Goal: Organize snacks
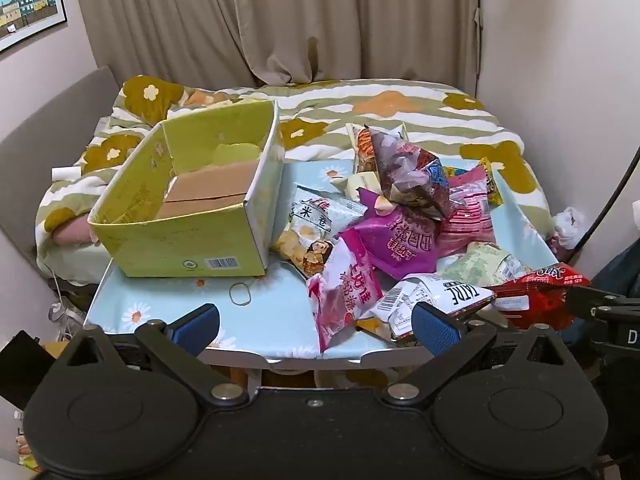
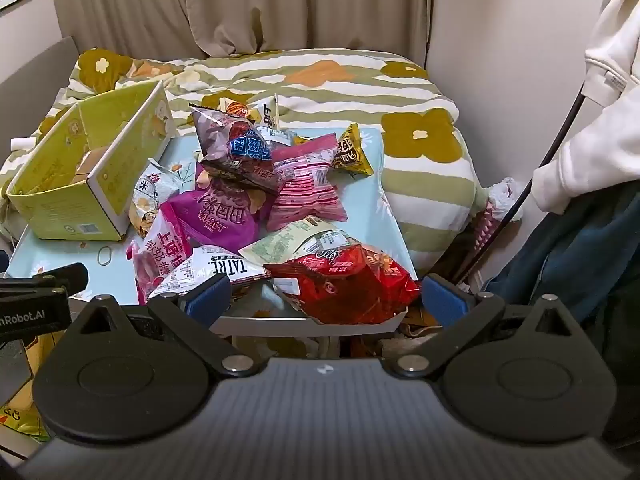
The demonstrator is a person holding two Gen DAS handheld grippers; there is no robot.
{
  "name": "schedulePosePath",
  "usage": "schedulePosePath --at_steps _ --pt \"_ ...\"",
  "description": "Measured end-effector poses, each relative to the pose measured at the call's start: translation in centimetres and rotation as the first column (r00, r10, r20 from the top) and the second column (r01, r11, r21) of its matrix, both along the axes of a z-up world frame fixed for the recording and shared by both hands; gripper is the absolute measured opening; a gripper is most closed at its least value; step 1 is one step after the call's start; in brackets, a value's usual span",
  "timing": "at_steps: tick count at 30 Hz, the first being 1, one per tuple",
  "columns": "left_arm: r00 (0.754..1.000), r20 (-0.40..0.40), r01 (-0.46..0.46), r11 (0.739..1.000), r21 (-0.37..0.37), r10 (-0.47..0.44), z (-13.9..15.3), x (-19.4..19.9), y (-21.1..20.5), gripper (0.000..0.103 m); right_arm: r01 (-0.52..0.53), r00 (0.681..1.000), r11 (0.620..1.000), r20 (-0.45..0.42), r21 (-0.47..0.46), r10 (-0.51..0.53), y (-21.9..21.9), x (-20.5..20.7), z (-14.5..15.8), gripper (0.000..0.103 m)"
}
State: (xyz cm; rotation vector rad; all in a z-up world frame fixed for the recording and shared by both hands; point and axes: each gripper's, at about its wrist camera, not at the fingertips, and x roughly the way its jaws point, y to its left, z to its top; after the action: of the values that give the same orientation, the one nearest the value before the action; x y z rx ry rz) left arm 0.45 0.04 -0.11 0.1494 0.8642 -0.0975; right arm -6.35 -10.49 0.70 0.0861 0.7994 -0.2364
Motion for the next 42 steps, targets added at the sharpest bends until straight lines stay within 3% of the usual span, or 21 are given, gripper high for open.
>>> schedulePosePath --at_steps 4,42 --pt "0.999 0.046 -0.021 1.0 0.023 0.02 0.1 -0.4 0.0 0.103 -0.001 1.0 1.0 0.0 0.003 0.001 0.0 0.0 0.0 0.103" --pt "0.998 0.05 -0.032 0.999 0.016 0.031 0.5 -0.1 0.9 0.103 -0.004 1.0 1.0 0.0 -0.003 0.004 0.9 0.8 0.3 0.103"
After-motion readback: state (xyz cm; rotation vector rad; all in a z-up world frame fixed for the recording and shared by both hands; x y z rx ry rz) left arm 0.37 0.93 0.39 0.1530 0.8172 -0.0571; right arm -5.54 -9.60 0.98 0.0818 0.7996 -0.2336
